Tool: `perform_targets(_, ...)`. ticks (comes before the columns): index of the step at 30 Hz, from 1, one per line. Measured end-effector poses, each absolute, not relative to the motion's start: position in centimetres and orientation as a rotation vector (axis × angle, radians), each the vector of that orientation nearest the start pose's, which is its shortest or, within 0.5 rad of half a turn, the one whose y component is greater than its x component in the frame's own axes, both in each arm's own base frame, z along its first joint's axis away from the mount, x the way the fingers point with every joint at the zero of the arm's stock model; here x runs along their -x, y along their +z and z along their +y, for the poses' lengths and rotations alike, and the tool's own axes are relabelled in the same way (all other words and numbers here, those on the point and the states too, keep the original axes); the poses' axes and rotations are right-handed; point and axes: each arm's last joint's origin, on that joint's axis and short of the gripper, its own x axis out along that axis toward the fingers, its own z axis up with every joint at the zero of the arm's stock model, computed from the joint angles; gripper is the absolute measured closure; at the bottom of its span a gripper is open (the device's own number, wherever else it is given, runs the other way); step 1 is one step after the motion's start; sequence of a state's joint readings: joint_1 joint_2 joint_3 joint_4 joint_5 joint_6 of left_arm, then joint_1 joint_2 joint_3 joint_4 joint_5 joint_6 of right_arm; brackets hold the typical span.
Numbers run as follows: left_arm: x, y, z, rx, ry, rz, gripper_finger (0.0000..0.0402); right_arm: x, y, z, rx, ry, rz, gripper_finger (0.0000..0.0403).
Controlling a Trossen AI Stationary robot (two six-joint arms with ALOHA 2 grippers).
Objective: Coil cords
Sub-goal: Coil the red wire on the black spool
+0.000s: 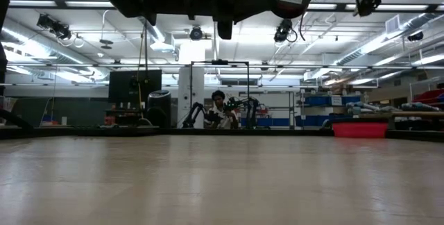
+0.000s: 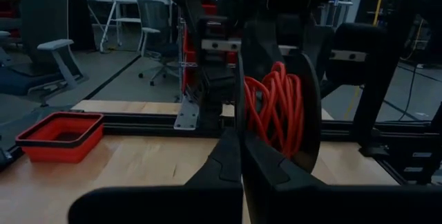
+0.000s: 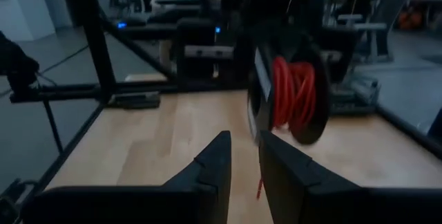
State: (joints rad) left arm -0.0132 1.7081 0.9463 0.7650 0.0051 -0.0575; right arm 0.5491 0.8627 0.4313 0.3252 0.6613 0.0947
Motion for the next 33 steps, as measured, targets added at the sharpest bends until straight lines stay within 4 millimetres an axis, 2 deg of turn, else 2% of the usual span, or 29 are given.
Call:
perform_targets(10, -37.1, 24.0, -0.5, 0.057, -0.018, -0.002, 0.0401, -17.3, 25.0, 7.2, 0.011, -0.163, 0.051, 0.0328)
perform_targets(20, -37.1, 24.0, -0.4, 0.057, 0.002, -0.003, 0.0401, -17.9, 25.4, 6.6, -0.007, -0.094, 0.016, 0.033)
perform_targets(33, -37.1, 23.9, -0.4, 0.062, 0.014, 0.004, 0.0401, -19.9, 24.2, 6.2, 0.024, -0.138, 0.027, 0.0331)
